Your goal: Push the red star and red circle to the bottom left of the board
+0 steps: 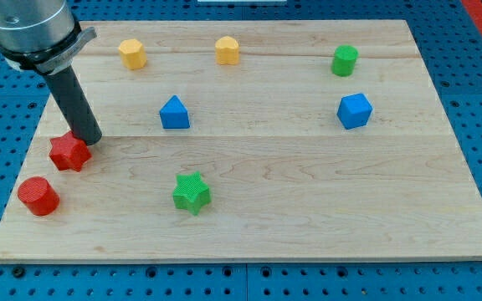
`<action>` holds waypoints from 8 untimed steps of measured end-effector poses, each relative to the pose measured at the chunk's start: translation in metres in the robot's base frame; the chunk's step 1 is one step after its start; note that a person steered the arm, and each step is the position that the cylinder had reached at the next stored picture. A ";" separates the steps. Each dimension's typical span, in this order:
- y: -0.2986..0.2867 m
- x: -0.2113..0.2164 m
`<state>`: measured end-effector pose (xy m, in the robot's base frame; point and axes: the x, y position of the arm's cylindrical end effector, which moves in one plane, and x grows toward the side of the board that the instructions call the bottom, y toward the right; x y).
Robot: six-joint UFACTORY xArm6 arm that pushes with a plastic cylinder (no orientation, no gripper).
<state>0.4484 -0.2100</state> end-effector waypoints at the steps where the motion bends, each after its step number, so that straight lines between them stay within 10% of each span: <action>1: -0.010 -0.004; 8: -0.013 0.028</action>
